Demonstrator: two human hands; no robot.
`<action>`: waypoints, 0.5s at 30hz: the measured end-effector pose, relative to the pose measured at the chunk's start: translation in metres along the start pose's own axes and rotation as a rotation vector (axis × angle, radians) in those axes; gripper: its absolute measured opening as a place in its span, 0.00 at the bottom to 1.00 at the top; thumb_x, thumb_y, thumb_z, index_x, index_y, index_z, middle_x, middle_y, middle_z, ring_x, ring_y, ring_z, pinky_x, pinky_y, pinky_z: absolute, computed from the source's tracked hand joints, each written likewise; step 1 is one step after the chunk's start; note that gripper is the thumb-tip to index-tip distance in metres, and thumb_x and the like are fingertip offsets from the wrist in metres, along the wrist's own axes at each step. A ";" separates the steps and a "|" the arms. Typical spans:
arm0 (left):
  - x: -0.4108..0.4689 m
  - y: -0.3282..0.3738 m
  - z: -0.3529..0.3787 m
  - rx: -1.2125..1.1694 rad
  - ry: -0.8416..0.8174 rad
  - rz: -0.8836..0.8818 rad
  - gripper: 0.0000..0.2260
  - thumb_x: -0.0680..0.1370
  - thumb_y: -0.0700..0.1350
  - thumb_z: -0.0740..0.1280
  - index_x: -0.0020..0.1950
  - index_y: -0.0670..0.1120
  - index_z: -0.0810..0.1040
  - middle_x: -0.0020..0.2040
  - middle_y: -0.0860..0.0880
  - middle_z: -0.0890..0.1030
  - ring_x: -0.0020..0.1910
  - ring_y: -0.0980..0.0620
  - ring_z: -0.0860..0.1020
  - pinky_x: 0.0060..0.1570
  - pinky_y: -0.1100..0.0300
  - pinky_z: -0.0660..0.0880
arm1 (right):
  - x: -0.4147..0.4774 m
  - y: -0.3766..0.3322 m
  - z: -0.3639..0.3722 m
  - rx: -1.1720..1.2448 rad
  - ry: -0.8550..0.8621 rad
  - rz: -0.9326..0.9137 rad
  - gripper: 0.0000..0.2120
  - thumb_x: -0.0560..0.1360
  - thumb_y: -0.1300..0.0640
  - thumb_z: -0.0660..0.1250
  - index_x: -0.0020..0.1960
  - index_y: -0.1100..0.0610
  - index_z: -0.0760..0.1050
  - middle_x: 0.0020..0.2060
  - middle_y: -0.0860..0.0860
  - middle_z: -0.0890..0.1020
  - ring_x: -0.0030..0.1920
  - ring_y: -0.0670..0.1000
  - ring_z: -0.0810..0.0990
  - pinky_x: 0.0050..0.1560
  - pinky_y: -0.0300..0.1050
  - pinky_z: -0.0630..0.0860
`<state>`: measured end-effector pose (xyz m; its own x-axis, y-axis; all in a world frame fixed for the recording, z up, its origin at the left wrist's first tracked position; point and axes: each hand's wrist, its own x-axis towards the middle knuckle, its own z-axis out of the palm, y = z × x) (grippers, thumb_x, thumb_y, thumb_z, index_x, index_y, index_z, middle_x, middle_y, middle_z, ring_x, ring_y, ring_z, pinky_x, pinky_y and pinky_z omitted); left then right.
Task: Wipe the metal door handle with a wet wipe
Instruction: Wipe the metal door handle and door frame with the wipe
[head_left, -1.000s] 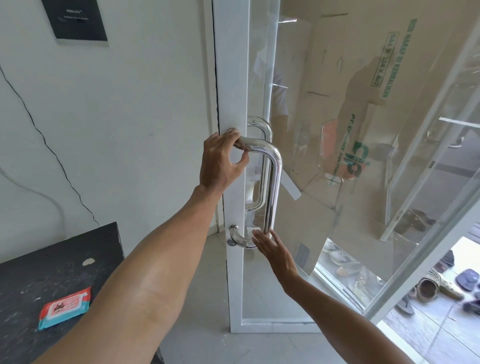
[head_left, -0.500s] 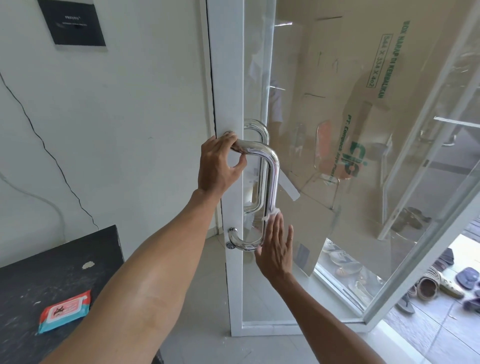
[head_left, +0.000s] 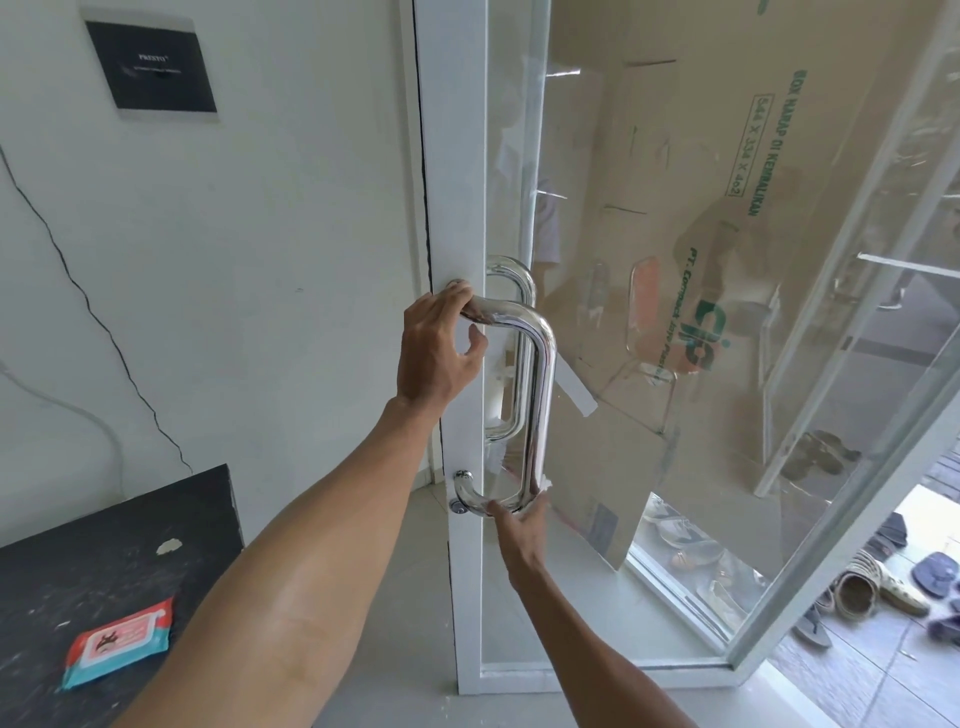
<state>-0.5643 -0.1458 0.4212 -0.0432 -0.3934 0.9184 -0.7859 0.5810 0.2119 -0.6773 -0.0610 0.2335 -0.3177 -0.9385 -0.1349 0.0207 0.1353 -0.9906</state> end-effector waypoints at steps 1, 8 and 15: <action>0.000 0.000 0.000 -0.001 -0.002 -0.003 0.19 0.68 0.37 0.69 0.59 0.39 0.78 0.58 0.45 0.82 0.56 0.47 0.78 0.62 0.55 0.71 | -0.001 -0.005 0.003 -0.018 0.026 -0.049 0.44 0.64 0.52 0.69 0.75 0.60 0.55 0.68 0.54 0.68 0.68 0.54 0.67 0.69 0.48 0.63; 0.001 0.008 0.005 -0.038 0.003 -0.108 0.24 0.63 0.30 0.62 0.59 0.39 0.78 0.59 0.45 0.81 0.57 0.45 0.79 0.60 0.51 0.73 | -0.002 -0.053 0.018 -0.302 0.135 -0.356 0.52 0.65 0.41 0.67 0.78 0.58 0.42 0.77 0.57 0.53 0.77 0.57 0.53 0.76 0.57 0.52; 0.006 0.003 -0.004 -0.026 -0.067 -0.077 0.26 0.65 0.26 0.60 0.62 0.39 0.77 0.61 0.45 0.80 0.61 0.45 0.78 0.61 0.53 0.73 | 0.008 -0.094 0.020 -0.422 0.221 -0.597 0.52 0.67 0.39 0.64 0.78 0.61 0.41 0.78 0.58 0.47 0.78 0.54 0.44 0.77 0.54 0.47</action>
<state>-0.5646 -0.1441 0.4287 -0.0252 -0.4841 0.8747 -0.7724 0.5649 0.2904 -0.6631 -0.0875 0.3252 -0.3445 -0.8114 0.4722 -0.5643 -0.2231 -0.7949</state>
